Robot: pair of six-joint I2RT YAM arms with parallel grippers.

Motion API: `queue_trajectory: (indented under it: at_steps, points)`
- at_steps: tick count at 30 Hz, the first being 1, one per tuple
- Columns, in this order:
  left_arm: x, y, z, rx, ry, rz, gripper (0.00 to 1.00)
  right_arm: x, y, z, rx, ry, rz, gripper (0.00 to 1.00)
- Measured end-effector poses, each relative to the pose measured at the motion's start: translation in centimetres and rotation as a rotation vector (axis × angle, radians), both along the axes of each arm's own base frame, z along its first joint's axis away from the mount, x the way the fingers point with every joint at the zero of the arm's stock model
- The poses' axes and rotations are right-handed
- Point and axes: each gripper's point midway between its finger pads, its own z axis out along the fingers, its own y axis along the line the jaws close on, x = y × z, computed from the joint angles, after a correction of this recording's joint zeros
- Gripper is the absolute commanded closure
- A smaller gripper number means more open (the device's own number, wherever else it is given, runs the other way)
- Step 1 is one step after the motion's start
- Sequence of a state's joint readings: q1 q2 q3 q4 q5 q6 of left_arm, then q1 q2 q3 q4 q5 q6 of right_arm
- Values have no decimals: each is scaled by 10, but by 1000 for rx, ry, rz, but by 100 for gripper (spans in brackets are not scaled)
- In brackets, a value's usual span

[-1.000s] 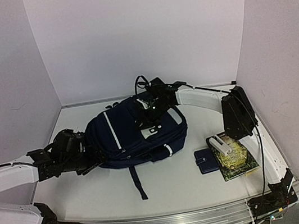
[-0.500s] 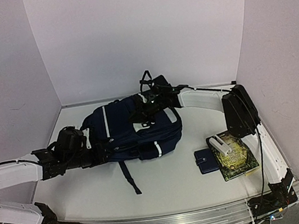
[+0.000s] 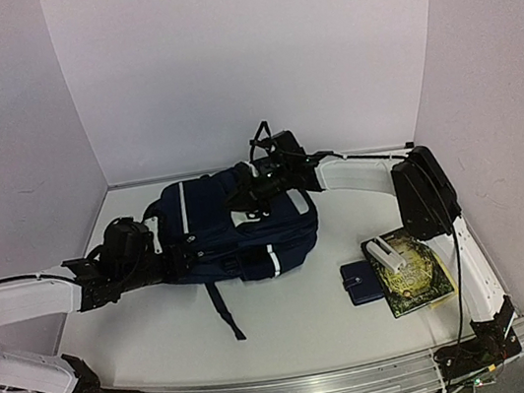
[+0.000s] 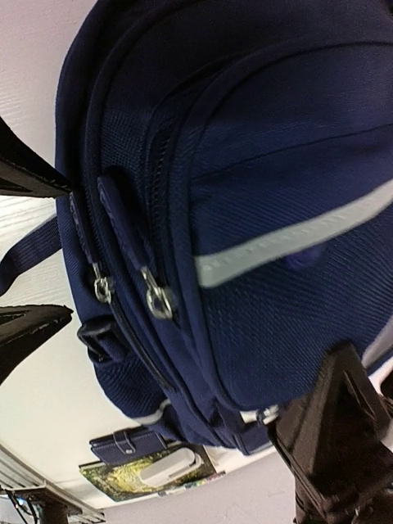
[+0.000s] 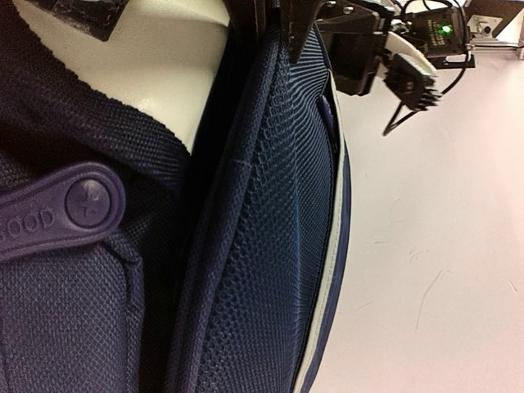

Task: Pack the student bag
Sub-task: Unzip the student bag at the center of the board.

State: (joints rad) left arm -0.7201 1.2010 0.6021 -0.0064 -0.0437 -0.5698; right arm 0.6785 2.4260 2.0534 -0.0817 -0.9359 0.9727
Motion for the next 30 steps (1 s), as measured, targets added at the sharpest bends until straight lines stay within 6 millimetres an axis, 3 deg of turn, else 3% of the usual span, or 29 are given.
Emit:
queue_trajectory:
  at_steps: [6, 11, 17, 21, 24, 30]
  points:
    - [4, -2, -11, 7, 21, -2, 49, 0, 1, 4, 31, 17, -11, 100]
    - [10, -10, -3, -45, -2, -27, 53, -1, 2, 8, 49, 26, -10, 100]
    - [11, -22, -16, -48, 16, -88, 58, -1, 2, 11, 65, 34, -8, 100]
    - [13, -27, -13, -60, 8, -115, 50, -1, 2, 12, 70, 33, -9, 100]
    - [15, -27, -11, -69, 3, -118, 49, -1, 2, 13, 72, 33, -10, 100]
    - [21, -12, -5, -92, -9, -79, 41, -2, 2, 15, 76, 34, -12, 100]
